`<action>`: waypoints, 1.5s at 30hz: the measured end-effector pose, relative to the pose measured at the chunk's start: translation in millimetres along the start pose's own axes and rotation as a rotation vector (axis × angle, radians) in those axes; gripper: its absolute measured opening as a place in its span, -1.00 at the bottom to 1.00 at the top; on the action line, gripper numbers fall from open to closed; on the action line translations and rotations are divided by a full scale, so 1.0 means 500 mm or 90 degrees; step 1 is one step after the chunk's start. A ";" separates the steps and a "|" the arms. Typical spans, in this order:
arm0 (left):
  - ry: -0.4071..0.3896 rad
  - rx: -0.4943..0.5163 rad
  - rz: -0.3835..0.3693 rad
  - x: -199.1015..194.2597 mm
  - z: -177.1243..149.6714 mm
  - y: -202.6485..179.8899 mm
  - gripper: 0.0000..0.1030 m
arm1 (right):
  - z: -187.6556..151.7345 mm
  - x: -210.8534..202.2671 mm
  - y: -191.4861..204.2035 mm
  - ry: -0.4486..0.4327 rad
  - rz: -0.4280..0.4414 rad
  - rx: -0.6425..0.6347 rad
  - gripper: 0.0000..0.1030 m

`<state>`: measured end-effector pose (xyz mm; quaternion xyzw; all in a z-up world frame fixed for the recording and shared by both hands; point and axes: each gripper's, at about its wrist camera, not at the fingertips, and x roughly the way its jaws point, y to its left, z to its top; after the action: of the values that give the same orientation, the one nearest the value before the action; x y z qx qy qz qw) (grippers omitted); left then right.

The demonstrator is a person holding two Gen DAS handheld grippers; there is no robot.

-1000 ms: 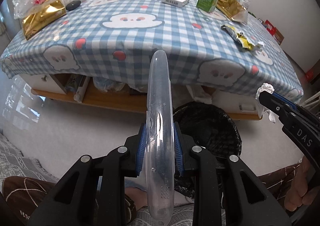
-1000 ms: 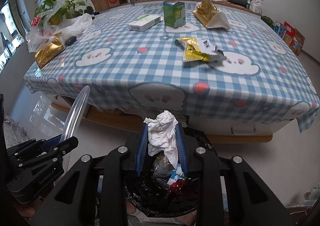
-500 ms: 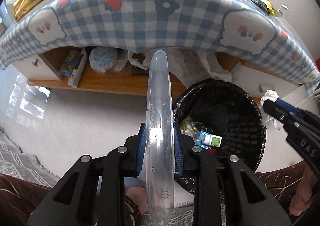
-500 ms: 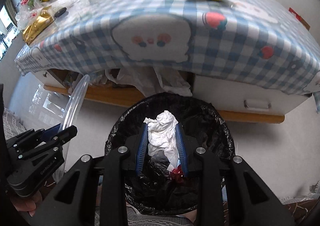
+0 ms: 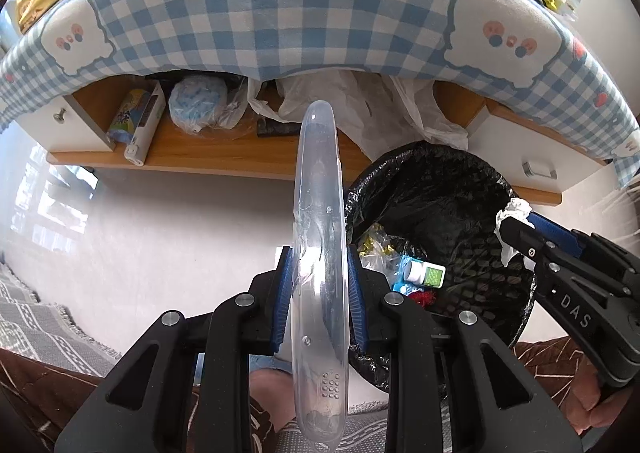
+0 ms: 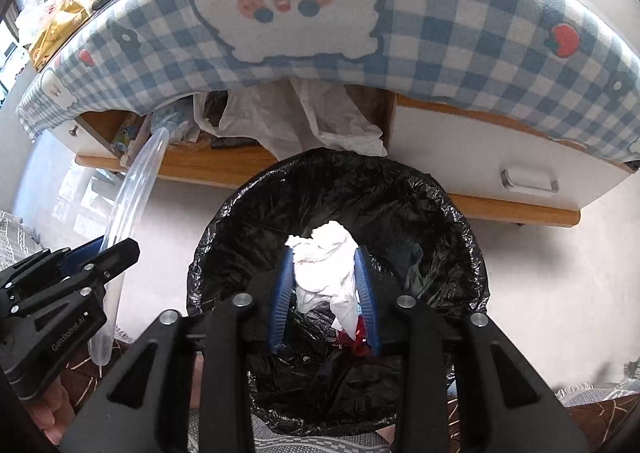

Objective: Collect trash
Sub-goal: 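Open the right tool to drop the white tissue into the bin, then open the left tool to drop the clear plastic tube into the bin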

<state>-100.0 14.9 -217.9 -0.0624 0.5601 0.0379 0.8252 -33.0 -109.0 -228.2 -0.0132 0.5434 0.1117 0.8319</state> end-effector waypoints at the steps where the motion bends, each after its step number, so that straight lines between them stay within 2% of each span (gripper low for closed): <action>1: 0.001 -0.002 -0.001 -0.001 0.001 0.000 -0.51 | 0.001 0.000 0.001 -0.002 -0.001 0.001 -0.22; 8: -0.019 0.010 -0.003 -0.039 0.024 -0.027 -0.51 | 0.016 -0.055 -0.024 -0.038 -0.012 0.011 0.49; 11: -0.025 0.025 -0.003 -0.058 0.036 -0.056 -0.51 | 0.027 -0.084 -0.055 -0.051 -0.027 0.024 0.69; 14: -0.025 0.041 -0.001 -0.069 0.046 -0.091 -0.51 | 0.037 -0.105 -0.093 -0.057 -0.042 0.037 0.79; 18: -0.027 0.055 -0.009 -0.069 0.056 -0.133 -0.51 | 0.044 -0.126 -0.149 -0.054 -0.044 0.056 0.85; 21: -0.018 0.054 -0.021 -0.057 0.062 -0.163 -0.51 | 0.045 -0.132 -0.184 -0.054 -0.067 0.053 0.85; 27: -0.007 0.076 -0.031 -0.022 0.060 -0.226 -0.51 | 0.026 -0.116 -0.238 -0.043 -0.095 0.071 0.85; 36: 0.014 0.109 -0.031 0.032 0.049 -0.285 -0.51 | 0.007 -0.088 -0.274 -0.032 -0.108 0.088 0.85; 45: 0.016 0.120 -0.030 0.040 0.050 -0.293 -0.50 | 0.004 -0.093 -0.279 -0.037 -0.107 0.101 0.85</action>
<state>-50.1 -126.5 -218.4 0.0016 0.5697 -0.0349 0.8211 -21.2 -252.9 -199.0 0.0106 0.5229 -0.0019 0.8523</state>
